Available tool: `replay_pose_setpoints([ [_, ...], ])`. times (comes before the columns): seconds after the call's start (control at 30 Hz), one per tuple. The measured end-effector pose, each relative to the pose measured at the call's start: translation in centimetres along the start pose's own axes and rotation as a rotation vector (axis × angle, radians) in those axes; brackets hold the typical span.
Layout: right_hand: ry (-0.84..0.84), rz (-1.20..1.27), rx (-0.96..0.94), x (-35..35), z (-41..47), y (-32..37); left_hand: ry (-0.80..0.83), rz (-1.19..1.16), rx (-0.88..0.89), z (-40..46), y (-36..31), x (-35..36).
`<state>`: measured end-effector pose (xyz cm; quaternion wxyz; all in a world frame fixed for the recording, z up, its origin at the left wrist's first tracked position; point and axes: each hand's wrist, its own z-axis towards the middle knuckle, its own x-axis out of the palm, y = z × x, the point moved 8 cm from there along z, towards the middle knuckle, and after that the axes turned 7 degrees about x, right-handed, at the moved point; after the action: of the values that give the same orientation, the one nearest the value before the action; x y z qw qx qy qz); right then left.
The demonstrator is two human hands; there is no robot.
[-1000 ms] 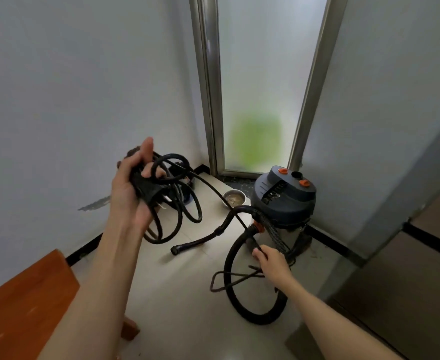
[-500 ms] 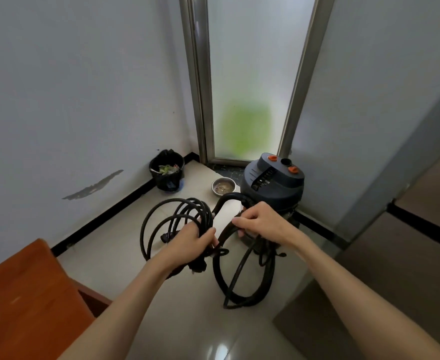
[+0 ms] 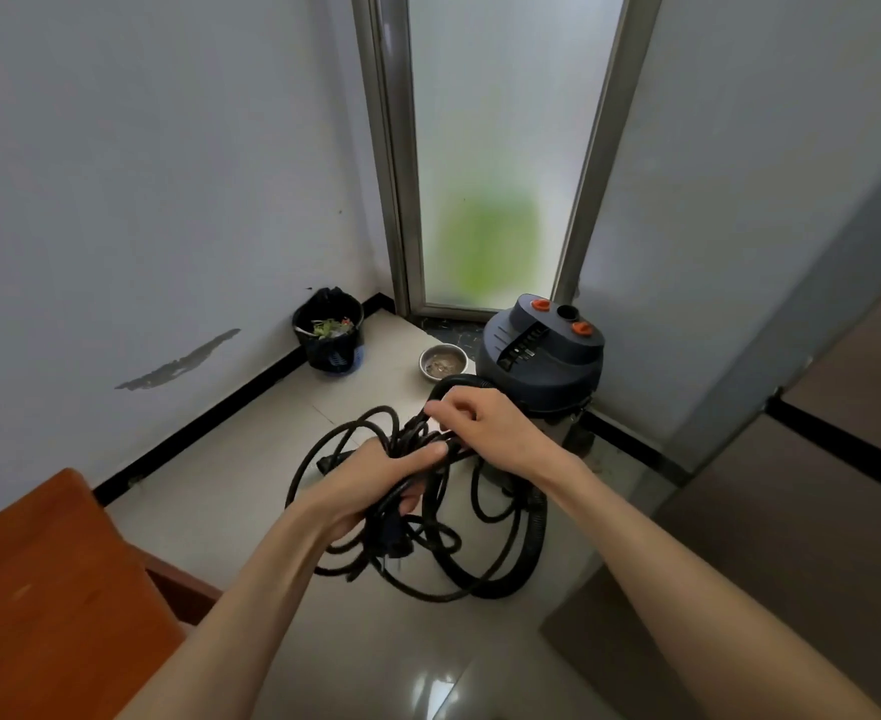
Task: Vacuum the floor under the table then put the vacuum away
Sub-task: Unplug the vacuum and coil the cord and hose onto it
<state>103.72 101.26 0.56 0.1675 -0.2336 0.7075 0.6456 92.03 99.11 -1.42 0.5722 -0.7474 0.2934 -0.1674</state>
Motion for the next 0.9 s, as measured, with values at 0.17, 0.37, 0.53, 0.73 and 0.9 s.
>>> replay_pose_setpoints([
  [0.17, 0.006, 0.31, 0.121, -1.3, -0.4, -1.5, -0.18, -0.229, 0.167, -0.9, -2.8, -3.8],
  [0.37, -0.012, 0.325, 0.26, -0.7, -1.3, -5.9, -0.444, -0.565, 0.418, -2.7, -8.4, -10.9],
  [0.53, -0.033, 0.187, 0.338, -0.2, -1.4, -8.1, -0.559, -0.455, 0.465, -3.6, -10.1, -13.8],
  [0.73, 0.053, 0.246, 0.051, 1.2, 0.9, 2.4, -0.693, -0.307, 0.263, -2.8, -6.8, -12.1],
  [0.9, -0.224, 0.119, 0.037, -0.9, 1.2, 1.7, -0.809, -0.489, 0.154, -3.6, -4.3, -13.7],
])
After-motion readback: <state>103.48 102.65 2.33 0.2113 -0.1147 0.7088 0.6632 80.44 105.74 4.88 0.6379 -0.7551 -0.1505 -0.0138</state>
